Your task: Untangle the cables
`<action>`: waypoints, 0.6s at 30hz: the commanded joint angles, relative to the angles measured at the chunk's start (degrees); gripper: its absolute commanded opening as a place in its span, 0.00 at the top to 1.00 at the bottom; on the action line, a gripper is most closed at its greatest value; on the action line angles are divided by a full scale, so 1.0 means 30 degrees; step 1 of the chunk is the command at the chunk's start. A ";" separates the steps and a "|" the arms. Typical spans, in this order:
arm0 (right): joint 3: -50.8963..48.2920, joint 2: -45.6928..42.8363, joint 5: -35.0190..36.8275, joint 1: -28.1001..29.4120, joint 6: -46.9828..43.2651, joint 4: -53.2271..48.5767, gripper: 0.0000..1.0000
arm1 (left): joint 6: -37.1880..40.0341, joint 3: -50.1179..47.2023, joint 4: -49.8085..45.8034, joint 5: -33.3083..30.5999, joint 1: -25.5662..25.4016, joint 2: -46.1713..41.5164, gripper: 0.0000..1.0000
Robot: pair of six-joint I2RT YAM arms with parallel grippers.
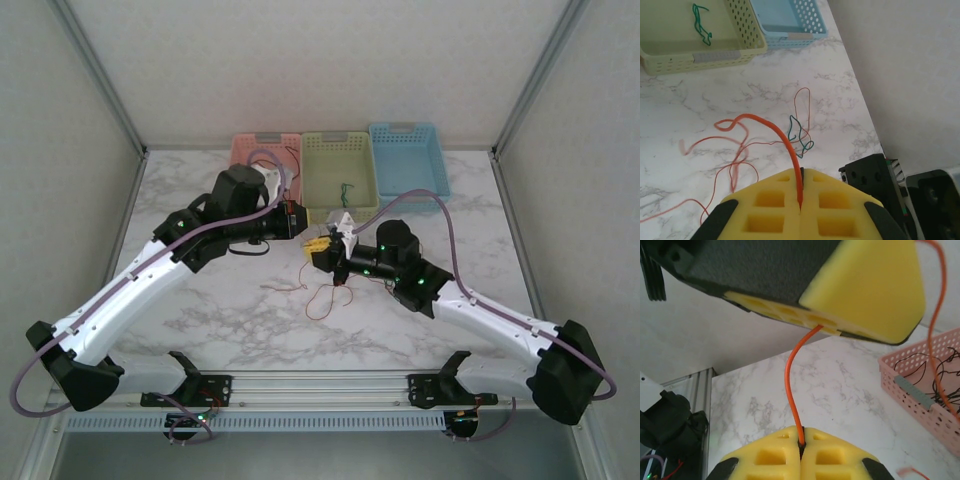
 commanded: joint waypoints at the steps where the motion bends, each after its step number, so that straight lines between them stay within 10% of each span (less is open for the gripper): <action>1: -0.0174 -0.0991 0.1155 0.0089 -0.0279 -0.0038 1.00 | -0.0133 0.0220 -0.0140 -0.0245 -0.0220 -0.0461 0.75; 3: -0.0205 -0.1317 0.2337 -0.0043 -0.0424 -0.0612 1.00 | -0.0133 0.0132 -0.0381 -0.0832 -0.0220 -0.0696 0.43; 6: 0.0186 -0.1833 0.3700 -0.0769 -0.0659 -0.1687 1.00 | 0.0055 -0.0019 -0.0940 -0.2413 -0.0220 -0.1578 0.24; 18: 0.8194 0.0859 0.7329 -0.7362 -0.0119 -0.4543 1.00 | 0.0377 -0.2783 -0.4140 -0.7480 0.0015 -0.5788 0.14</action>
